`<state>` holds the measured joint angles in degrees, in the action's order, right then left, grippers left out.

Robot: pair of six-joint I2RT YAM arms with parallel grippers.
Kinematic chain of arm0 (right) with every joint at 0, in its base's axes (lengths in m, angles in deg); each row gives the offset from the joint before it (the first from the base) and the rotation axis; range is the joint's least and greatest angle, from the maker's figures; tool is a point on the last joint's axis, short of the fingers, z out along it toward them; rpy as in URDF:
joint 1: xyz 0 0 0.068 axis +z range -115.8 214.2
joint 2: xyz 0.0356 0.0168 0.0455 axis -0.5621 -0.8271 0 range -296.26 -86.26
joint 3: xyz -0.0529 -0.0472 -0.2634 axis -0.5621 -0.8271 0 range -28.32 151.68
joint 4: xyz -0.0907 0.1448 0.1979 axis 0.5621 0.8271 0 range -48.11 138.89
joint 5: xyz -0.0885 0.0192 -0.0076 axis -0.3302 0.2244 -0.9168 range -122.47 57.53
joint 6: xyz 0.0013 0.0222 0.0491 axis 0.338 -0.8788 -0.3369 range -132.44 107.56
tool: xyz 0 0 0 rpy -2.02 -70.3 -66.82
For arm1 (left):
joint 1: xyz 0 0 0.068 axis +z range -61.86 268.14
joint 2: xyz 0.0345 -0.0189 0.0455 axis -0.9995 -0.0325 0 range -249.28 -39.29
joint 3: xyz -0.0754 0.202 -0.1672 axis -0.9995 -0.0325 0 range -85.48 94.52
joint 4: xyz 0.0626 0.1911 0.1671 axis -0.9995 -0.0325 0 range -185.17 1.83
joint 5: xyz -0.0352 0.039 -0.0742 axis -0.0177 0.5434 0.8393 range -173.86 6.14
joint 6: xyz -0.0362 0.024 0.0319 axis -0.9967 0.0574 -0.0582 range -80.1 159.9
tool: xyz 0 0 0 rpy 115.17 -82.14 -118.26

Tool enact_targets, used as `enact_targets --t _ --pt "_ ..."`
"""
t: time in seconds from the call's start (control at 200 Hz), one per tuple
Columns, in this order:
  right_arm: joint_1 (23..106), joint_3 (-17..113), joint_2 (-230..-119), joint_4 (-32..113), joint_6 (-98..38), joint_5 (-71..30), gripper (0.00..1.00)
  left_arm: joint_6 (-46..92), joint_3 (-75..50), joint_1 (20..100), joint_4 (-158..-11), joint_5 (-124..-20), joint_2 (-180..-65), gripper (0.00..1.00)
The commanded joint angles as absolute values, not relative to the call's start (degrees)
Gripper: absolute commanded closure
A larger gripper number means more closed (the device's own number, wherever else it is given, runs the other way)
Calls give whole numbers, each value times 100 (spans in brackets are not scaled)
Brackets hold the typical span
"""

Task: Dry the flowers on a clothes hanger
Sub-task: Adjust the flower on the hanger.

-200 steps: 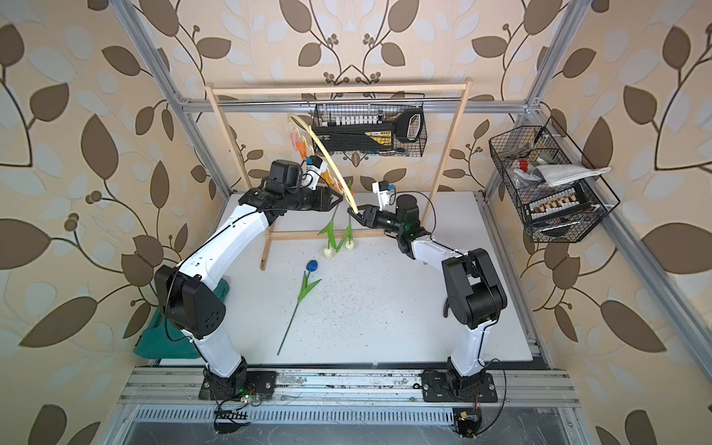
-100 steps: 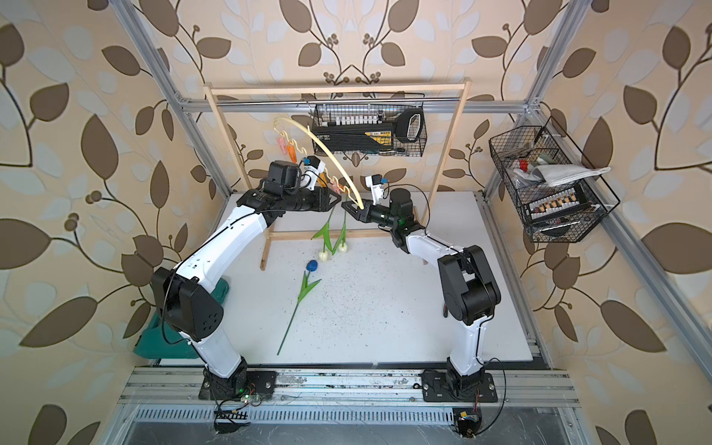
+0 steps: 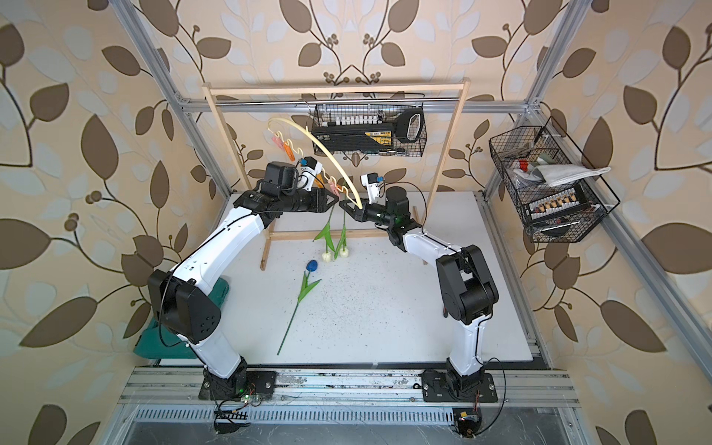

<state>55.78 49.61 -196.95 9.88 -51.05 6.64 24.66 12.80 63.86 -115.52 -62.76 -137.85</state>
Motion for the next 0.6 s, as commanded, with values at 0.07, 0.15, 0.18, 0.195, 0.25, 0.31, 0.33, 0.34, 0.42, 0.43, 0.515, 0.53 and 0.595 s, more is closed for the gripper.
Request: enact_targets --t 0.07,0.15,0.18,0.195,0.25,0.31,0.33,0.34,0.42,0.43,0.515,0.53,0.595 --pt "5592 5070 -19476 1265 -4848 520 85 2452 1204 6479 -11563 -6355 -13503 49" --pt "5598 5078 -19335 1519 -4690 448 87 2463 1198 6489 -11584 -6378 -13500 49" --pt "5592 5088 -19272 1629 -4623 407 87 2461 1195 6498 -11577 -6382 -13503 49" --pt "5599 5094 -19243 1671 -4589 394 87 2459 1199 6496 -11583 -6381 -13500 49" --pt "5593 5113 -19151 1879 -4480 345 88 2461 1195 6502 -11580 -6373 -13504 49" --pt "5595 5122 -19041 2059 -4373 294 89 2469 1186 6509 -11579 -6375 -13507 49" --pt "5592 5122 -19007 2107 -4346 270 89 2465 1182 6509 -11579 -6382 -13506 49" --pt "5593 5122 -18988 2137 -4335 258 89 2464 1182 6513 -11584 -6378 -13508 49" --pt "5591 5154 -18873 2403 -4182 110 89 2461 1182 6521 -11578 -6369 -13509 49" --pt "5595 5161 -18862 2435 -4156 86 89 2461 1182 6520 -11577 -6361 -13509 49" --pt "5584 5229 -18757 2748 -3969 -117 89 2446 1186 6521 -11577 -6351 -13505 49" --pt "5587 5242 -18748 2798 -3944 -155 89 2446 1182 6522 -11577 -6342 -13500 49" --pt "5588 5326 -18707 2984 -3850 -255 89 2443 1187 6530 -11582 -6345 -13492 49"
